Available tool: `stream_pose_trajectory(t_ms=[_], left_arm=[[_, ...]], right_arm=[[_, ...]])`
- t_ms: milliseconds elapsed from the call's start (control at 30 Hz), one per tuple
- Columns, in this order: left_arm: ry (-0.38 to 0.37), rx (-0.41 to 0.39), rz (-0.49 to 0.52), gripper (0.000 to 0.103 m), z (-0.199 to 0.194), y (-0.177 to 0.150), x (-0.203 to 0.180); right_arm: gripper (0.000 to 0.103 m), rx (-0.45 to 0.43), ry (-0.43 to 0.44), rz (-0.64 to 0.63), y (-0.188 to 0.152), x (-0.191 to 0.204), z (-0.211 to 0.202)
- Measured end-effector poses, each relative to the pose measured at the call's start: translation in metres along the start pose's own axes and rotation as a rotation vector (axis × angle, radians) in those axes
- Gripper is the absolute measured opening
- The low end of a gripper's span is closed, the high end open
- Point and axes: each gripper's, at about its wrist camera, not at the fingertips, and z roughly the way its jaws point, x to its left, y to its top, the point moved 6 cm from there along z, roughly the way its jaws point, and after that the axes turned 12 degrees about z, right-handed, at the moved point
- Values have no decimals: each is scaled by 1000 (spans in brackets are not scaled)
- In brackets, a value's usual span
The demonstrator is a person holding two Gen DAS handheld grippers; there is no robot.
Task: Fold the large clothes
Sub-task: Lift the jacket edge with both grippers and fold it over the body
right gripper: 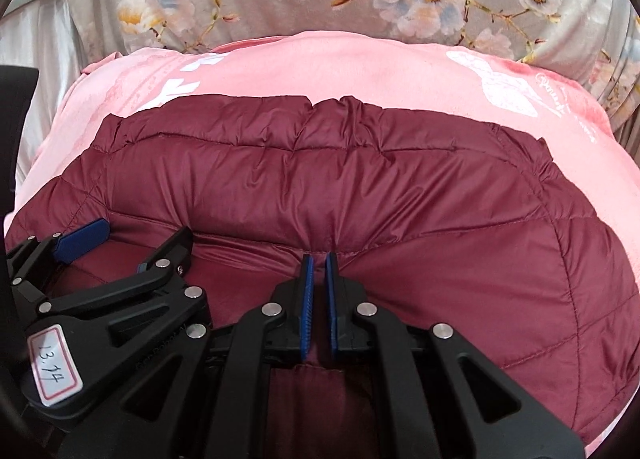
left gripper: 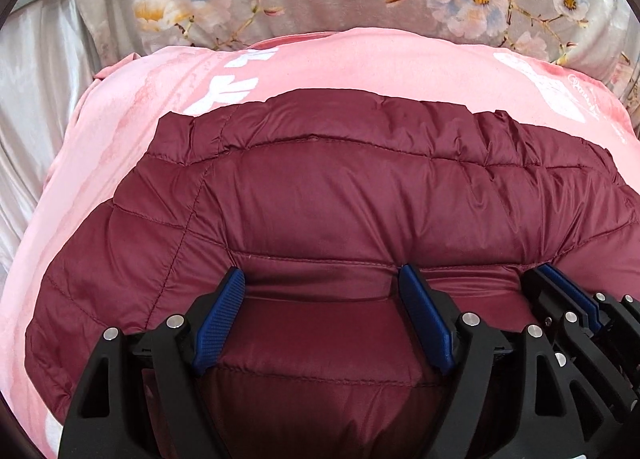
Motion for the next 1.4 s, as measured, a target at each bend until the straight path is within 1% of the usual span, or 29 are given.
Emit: stream_pose_trajectory(t_ms=[333, 400, 433, 500, 533, 633, 700, 733, 833, 900, 967, 1000, 1033, 1100, 1200, 1267, 1300, 1333, 1367, 1400], left_arm=[[0, -5, 1, 79, -2, 1, 1], [-41, 2, -16, 79, -11, -3, 7], [-54, 6, -34, 79, -19, -6, 11], [-93, -1, -80, 79, -42, -14, 26], [-94, -4, -101, 79, -59, -21, 41], [-79, 5, -176, 79, -83, -46, 85], [-87, 26, -249, 79, -90, -64, 114], [-92, 54, -312, 79, -91, -78, 134], [-112, 102, -453, 79, -91, -108, 169], [-134, 111, -548, 79, -89, -124, 186], [-182, 127, -602, 79, -83, -130, 189], [-231, 135, -637, 79, -77, -131, 189], [-250, 134, -655, 79, -74, -130, 187], [-259, 117, -654, 77, -70, -122, 183], [-320, 106, -651, 77, -59, -108, 171], [-300, 108, -635, 78, -55, -103, 166], [-293, 113, -622, 77, -55, -99, 163], [-296, 113, -619, 63, -55, -97, 163], [-309, 106, -612, 40, -58, -94, 162], [-323, 101, -594, 29, -63, -90, 160]], right_arm=[[5, 3, 8, 1, 1, -1, -1], [5, 9, 4, 3, 0, 0, -9], [5, 15, 18, 19, -2, 0, -19], [9, 30, 64, 52, -7, 3, -39], [9, 38, 91, 50, -14, 7, -52], [9, 48, 120, 6, -30, 16, -70], [9, 49, 119, -23, -40, 24, -75], [9, 53, 117, -32, -43, 26, -74], [9, 61, 113, -40, -51, 28, -70], [9, 61, 108, -43, -55, 28, -69], [9, 57, 99, -50, -59, 29, -67], [9, 54, 96, -53, -60, 29, -67], [8, 49, 92, -59, -62, 30, -66], [8, 42, 85, -66, -64, 29, -65], [8, 35, 80, -69, -65, 29, -65], [8, 33, 85, -65, -65, 28, -65], [8, 37, 88, -62, -65, 28, -64], [8, 46, 91, -58, -64, 27, -65], [8, 56, 93, -56, -63, 27, -67], [9, 61, 98, -52, -62, 26, -69]])
